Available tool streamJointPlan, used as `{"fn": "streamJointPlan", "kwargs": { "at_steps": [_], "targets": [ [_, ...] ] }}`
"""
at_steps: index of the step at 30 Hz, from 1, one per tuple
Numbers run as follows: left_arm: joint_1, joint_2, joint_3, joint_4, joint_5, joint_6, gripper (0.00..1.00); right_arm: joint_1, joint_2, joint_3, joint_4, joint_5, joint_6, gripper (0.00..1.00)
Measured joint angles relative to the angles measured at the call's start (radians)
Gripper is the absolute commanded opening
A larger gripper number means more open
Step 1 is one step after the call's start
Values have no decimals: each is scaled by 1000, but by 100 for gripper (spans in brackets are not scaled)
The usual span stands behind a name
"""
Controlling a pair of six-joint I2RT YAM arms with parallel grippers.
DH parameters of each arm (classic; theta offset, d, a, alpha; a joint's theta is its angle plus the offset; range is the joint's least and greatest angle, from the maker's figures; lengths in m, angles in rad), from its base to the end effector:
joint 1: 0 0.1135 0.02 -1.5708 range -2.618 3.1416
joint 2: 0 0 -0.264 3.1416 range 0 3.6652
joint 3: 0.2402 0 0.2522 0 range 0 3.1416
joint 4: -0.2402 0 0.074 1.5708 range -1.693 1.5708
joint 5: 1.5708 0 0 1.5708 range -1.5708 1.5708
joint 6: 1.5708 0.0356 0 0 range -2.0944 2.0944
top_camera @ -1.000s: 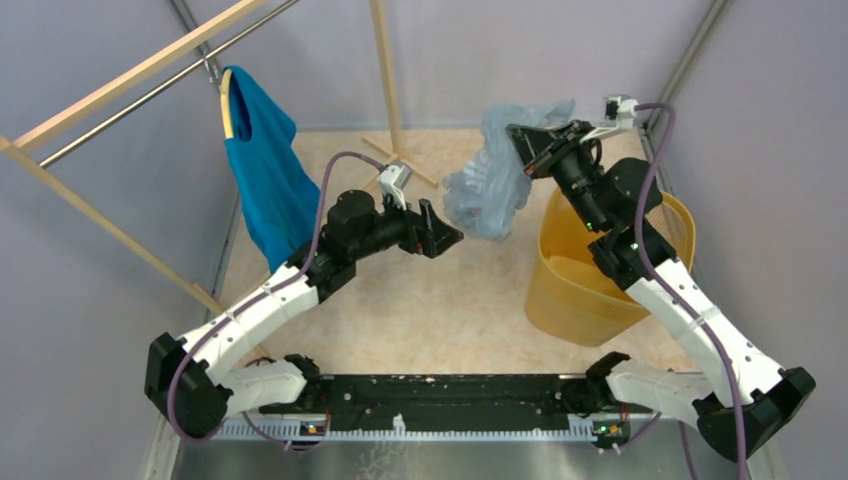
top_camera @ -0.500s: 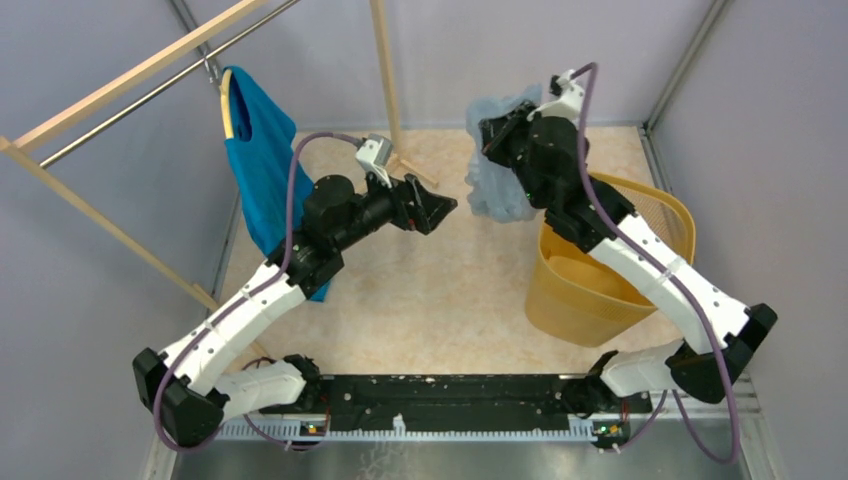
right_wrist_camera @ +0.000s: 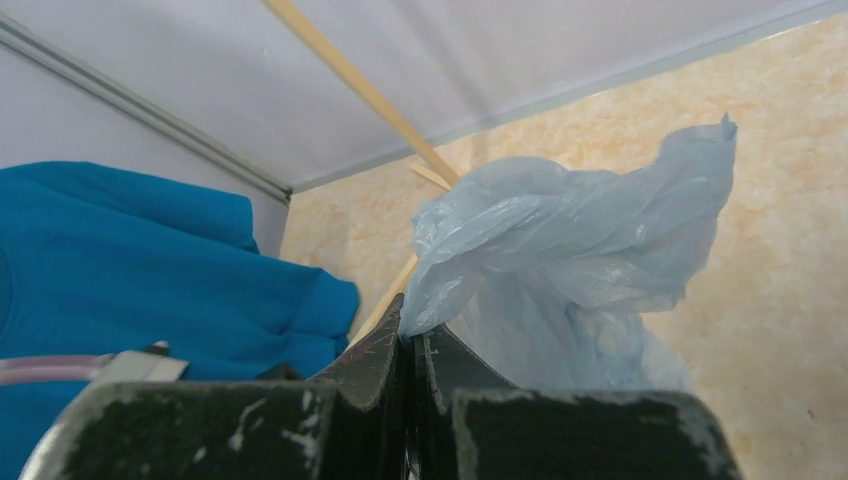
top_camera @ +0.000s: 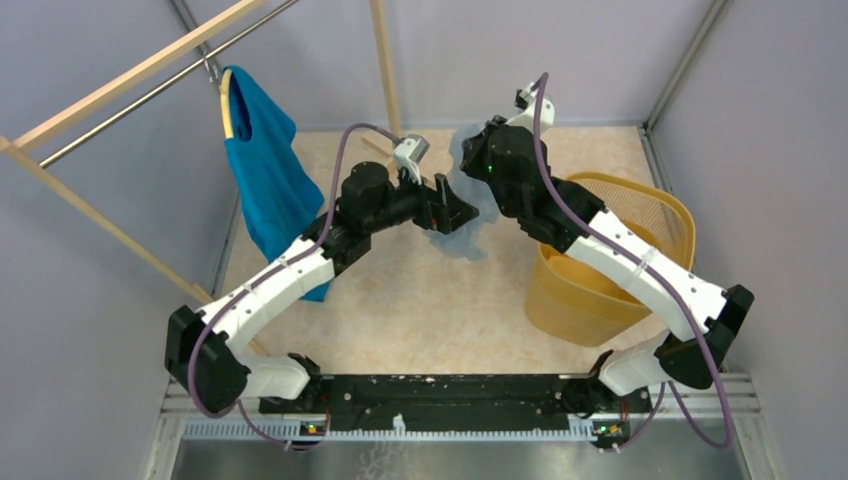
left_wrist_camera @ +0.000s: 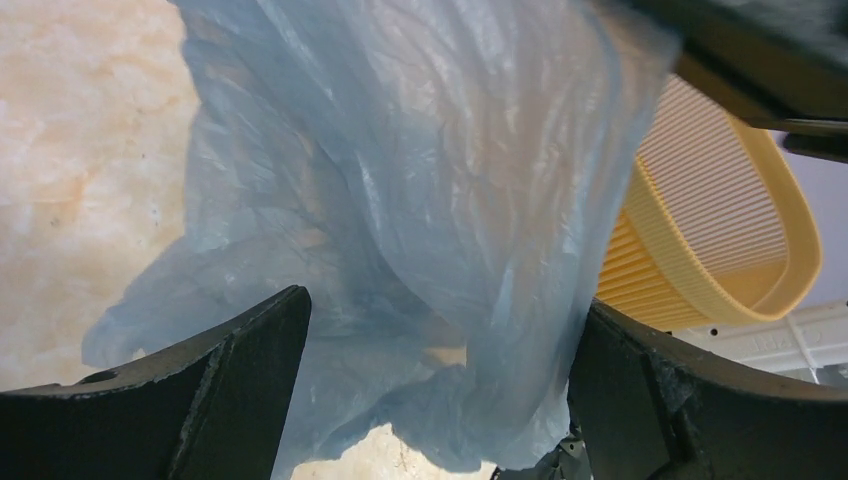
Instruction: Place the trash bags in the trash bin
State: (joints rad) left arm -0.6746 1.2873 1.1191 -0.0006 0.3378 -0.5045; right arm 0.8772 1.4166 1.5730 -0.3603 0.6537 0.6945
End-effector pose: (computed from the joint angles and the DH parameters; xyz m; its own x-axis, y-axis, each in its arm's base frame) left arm 0.2299 -0.1989 0.3670 -0.5230 -0.1657 -0.8361 0.6758 0.5171 -0.5252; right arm 0.2163 0.2262 0.4511 -0.2465 0.4983 -0.8313 -0.0936 0.8415 0.5321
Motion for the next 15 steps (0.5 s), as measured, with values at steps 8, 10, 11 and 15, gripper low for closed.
{"fn": "streamJointPlan", "kwargs": {
  "at_steps": [8,10,11,15],
  "targets": [
    [15,53,5,-37,-74,-52,21,18,2,0,-8,0,43,4],
    [40,52,-3,-23,-74,-70,13,22,2,-2,-7,-2,39,24],
    [53,52,-10,-12,-67,-80,9,23,2,-4,-5,-2,28,36],
    [148,51,-80,40,8,-129,0,24,-27,-85,81,-29,-103,88]
  ]
}}
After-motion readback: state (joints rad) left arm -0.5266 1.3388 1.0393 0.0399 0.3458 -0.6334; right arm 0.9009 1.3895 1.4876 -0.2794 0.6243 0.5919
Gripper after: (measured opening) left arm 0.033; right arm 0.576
